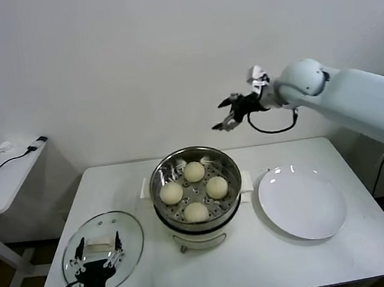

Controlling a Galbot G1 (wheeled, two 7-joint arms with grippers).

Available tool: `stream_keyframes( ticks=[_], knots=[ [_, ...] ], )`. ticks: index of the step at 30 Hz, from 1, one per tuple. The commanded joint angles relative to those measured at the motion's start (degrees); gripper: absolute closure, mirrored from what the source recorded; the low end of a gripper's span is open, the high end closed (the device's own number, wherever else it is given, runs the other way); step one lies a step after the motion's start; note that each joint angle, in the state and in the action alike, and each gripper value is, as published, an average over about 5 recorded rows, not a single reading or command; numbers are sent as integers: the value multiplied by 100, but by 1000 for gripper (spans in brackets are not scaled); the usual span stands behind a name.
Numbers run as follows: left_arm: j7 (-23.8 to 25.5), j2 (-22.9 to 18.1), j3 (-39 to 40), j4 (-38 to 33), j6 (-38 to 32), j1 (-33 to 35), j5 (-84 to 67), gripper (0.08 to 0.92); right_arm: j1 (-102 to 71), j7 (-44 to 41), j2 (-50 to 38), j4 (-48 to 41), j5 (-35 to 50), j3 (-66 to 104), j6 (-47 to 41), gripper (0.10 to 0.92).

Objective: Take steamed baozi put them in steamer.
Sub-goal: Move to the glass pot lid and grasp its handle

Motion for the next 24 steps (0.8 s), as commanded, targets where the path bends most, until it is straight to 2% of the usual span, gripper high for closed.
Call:
stream_keyframes(
  ticks=[1, 7, 13, 20, 24],
  knots=[
    [2, 7, 0, 19, -61, -13, -44, 177, -2428, 1833, -920, 68, -215, 3035, 901, 203],
    [17, 121, -45, 151, -630, -111, -68, 177, -5348, 2708, -1166, 1030, -901, 5613, 1495, 203],
    [22, 229, -125, 151, -632, -195, -146, 177, -8212, 2527, -431, 1584, -1618, 8295, 2152, 203],
    [-175, 443, -196, 469, -1055, -246, 748, 177, -9939, 2243, 764, 1880, -1775, 9495, 2736, 203],
    [-505, 591, -185, 574, -1172, -189, 1418, 177, -10512, 2124, 1252, 1888, -1798, 9738, 2969, 203]
  ],
)
